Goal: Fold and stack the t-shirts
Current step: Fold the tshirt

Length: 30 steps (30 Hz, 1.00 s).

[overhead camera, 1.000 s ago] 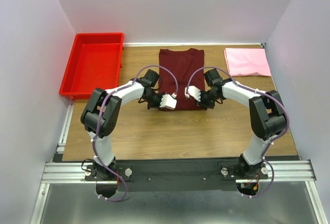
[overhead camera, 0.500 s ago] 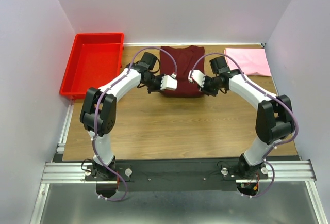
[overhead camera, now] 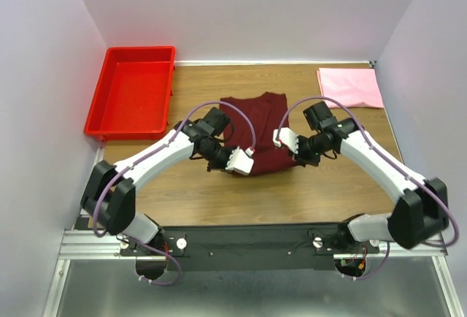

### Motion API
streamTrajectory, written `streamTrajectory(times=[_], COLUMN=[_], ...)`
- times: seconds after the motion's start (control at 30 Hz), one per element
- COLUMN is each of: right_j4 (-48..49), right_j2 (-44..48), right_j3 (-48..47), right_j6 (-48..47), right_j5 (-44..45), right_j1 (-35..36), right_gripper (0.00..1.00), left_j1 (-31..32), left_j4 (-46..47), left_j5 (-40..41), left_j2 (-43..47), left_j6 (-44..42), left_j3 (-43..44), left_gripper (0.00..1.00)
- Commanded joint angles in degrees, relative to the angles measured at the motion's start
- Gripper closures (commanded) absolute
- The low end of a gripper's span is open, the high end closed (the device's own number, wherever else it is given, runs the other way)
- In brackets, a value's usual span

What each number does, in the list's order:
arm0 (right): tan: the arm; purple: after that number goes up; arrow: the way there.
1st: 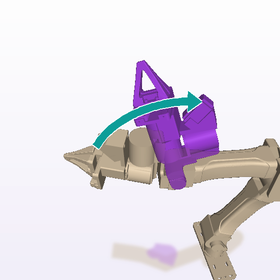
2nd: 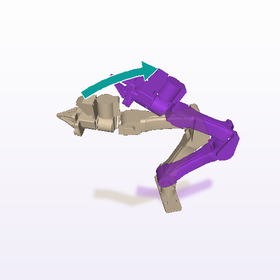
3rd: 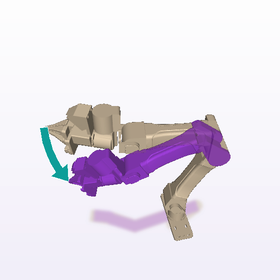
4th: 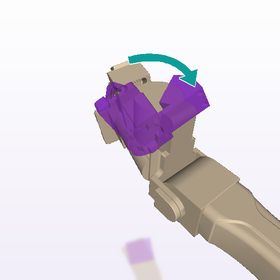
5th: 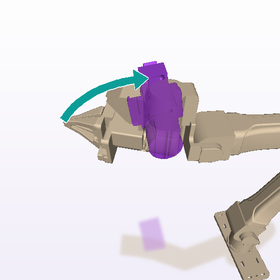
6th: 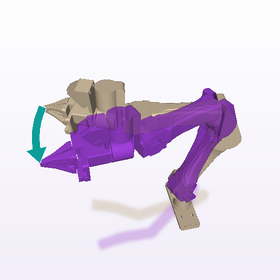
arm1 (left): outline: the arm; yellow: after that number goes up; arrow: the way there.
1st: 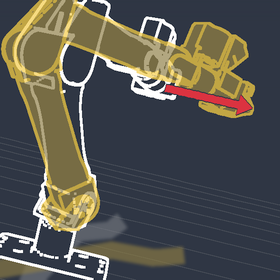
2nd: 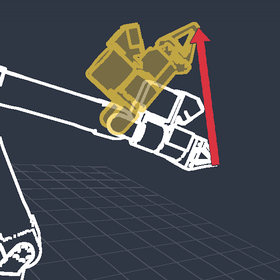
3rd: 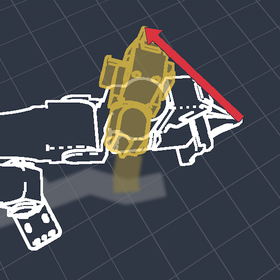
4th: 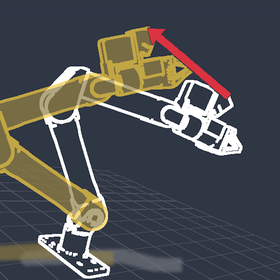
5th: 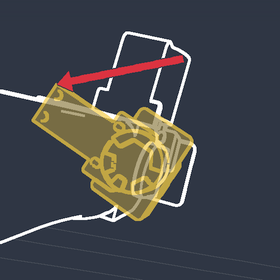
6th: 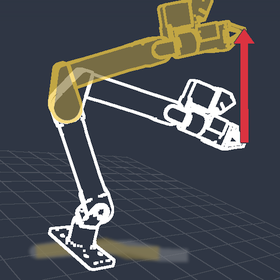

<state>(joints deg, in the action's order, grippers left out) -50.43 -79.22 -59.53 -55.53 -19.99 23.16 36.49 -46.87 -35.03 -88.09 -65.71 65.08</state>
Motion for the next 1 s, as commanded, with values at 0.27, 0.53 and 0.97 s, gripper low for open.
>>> streamTrajectory(times=[0.27,0.53,0.97], right_j4=[-16.72,-11.36,-1.17], right_j2=[-6.26,-25.68,-45.06], right_j3=[-16.4,-29.48,-30.06], right_j6=[0.18,-5.56,4.72], right_j5=[-4.62,-5.06,-7.35], right_j1=[0.23,-5.05,-6.11], right_gripper=[1.0,1.0,1.0], left_j1=[-5.01,-13.9,-15.48], left_j4=[-14.74,-13.43,-1.91], left_j5=[-6.2,-6.72,-3.38], left_j2=[-0.11,-22.69,-35.75], left_j6=[-0.02,-1.97,4.45], left_j3=[11.09,30.08,30.12], left_gripper=[1.0,1.0,1.0])
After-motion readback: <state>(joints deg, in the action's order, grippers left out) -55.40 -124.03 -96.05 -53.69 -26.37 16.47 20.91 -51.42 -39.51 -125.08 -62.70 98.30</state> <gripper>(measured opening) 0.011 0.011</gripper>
